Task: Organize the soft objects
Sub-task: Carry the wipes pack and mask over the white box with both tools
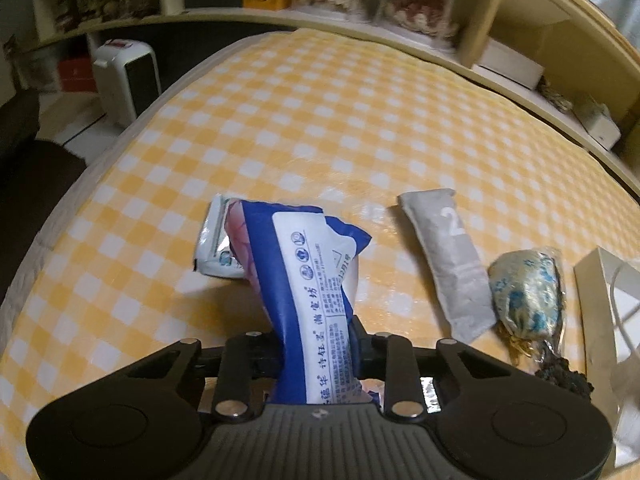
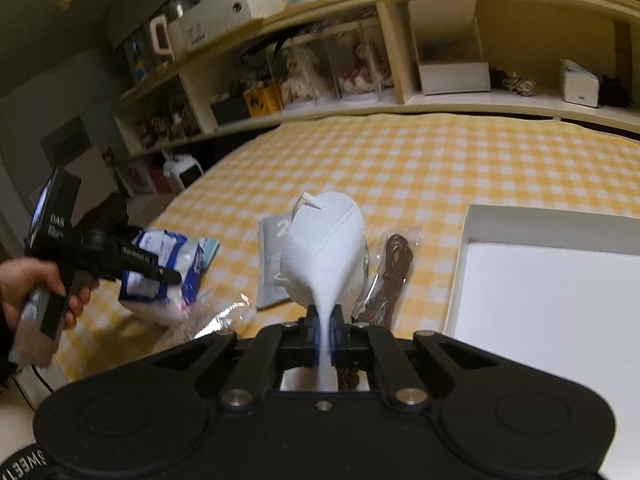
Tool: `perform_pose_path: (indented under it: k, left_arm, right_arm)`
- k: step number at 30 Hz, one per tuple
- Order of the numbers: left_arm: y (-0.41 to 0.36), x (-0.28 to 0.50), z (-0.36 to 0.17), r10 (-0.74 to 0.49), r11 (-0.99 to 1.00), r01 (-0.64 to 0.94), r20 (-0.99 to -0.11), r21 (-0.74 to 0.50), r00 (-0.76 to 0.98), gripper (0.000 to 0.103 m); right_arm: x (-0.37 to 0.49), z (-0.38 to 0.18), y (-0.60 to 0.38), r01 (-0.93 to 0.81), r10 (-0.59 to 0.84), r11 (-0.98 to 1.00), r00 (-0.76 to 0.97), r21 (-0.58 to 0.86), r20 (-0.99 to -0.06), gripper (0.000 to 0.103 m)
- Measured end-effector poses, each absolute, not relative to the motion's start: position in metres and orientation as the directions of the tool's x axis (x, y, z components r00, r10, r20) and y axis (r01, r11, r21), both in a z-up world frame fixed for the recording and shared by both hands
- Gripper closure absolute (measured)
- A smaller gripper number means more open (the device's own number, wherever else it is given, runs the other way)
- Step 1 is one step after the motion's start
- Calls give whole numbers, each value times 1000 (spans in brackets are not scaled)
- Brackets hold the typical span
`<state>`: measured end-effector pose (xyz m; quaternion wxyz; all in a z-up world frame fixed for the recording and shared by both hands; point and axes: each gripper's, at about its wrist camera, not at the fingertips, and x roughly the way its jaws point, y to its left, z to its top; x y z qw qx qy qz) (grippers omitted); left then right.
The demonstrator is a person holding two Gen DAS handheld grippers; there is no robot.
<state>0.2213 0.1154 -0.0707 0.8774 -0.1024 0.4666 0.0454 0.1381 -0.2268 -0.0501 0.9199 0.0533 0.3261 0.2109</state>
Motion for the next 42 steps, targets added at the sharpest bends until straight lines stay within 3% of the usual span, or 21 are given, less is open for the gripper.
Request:
perform_pose_path:
  k: [15,24,42]
  left_arm:
    - [86,191,-31,-105,987,-16,-712,-161,695,74]
    - [50,174,-5,-225,969,100,-648,-224,728,74]
    - [-83,169,8,-491,870,323,-604,-372,628,73]
  right_arm:
    - [123,-34,-241,-301,402,914,773,274,-491,98]
    - [113,-15,-257,-258,366,923,816,284,-448,98]
    - [87,17,-368,-74,147,983,860,167,-488,98]
